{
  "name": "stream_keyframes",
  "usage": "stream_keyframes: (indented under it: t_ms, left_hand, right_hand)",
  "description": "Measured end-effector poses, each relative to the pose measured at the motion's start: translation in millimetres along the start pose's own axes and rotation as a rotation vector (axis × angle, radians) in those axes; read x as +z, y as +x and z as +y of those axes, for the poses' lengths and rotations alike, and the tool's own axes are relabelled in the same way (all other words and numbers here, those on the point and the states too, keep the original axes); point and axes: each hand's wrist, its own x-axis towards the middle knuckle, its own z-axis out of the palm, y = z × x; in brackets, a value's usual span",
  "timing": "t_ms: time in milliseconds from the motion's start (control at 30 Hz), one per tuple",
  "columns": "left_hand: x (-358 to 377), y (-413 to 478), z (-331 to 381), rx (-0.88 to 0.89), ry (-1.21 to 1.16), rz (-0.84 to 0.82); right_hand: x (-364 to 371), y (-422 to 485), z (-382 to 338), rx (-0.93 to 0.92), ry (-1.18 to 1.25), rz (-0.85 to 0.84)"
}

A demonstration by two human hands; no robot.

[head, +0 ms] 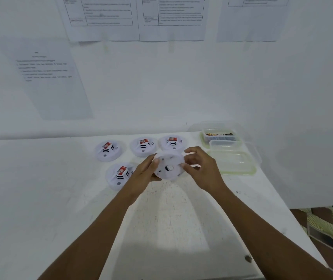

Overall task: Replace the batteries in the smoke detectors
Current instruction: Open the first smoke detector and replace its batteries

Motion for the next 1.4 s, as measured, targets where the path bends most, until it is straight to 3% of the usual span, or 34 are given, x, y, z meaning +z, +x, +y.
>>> stream_keyframes:
  t_ms: [167,333,500,567,600,667,733,900,1067,1400]
  left_hand:
    - [11,0,0,0.025,-0.204,0.044]
    - [16,1,14,-0.092,-0.632,0.087]
    - [17,4,5,-0.135,-0.762,0.127]
    - [20,6,2,-0.173,-0.809,0.148]
    - [20,7,2,-0.186,-0.833,0.152]
    - [21,7,3,-0.209,-0.843,0.130]
    - [20,5,7,-0.229,-0.849,0.086]
    - [19,2,13,-0.191,-0.972,0.059]
    - [23,3,18,-0.198,-0.894,0.025]
    - [19,10,-1,-0.229,-0.895,0.020]
  right_hand:
    - [8,-10,-4,0.297,0.385,-0.068]
    - [14,-16,-15,0.359,0.459,-0.057]
    - [16,-20,-23,0.373,0.519,-0.040]
    - [20,-21,-25,0.356,0.412,-0.042]
    - [22,-20,-24,0.303,0.246,-0.018]
    - [24,-17,-21,0.121,-0.164,0.034]
    - [23,-13,-18,-0.046,-0.351,0.030]
    - [23,-7,-23,-0.105,-0.323,-0.023]
    - [28,-8,-30,-0.109,-0.383,-0.074]
    - [33,-1,-39,0.050,-0.191,0.031]
